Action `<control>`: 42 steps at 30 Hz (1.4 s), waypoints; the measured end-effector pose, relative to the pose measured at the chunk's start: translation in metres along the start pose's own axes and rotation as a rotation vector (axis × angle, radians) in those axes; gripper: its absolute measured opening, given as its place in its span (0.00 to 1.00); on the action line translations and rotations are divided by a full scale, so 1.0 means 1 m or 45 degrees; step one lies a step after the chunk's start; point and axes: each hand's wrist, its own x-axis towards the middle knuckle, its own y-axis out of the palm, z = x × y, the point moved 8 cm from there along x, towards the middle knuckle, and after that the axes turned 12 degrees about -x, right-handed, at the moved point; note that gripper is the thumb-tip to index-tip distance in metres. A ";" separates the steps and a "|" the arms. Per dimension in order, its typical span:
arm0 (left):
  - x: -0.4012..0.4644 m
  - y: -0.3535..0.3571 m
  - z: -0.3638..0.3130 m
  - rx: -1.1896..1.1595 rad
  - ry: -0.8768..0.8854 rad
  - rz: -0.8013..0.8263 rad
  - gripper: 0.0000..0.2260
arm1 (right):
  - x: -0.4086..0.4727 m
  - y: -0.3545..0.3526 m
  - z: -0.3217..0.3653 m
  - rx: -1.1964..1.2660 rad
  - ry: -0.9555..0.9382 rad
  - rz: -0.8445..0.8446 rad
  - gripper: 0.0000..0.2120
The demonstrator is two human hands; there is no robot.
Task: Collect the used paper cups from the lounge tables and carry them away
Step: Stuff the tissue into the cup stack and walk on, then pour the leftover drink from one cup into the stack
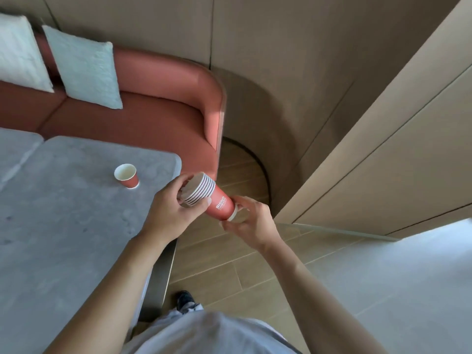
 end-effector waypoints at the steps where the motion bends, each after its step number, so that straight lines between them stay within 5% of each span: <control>1: 0.009 -0.010 0.004 -0.006 -0.011 -0.014 0.20 | 0.012 0.006 0.006 -0.004 -0.009 0.007 0.25; 16: 0.052 -0.157 0.070 0.014 -0.193 -0.440 0.21 | 0.147 0.125 0.091 -0.038 -0.269 0.329 0.25; 25: 0.027 -0.228 0.096 0.084 -0.350 -0.880 0.24 | 0.208 0.227 0.139 0.015 -0.489 0.805 0.25; 32: 0.014 -0.237 0.110 0.176 -0.527 -1.116 0.37 | 0.240 0.270 0.167 -0.018 -0.727 1.056 0.26; 42: -0.017 -0.209 0.149 0.277 -0.796 -1.366 0.34 | 0.274 0.310 0.152 -0.106 -0.924 1.163 0.28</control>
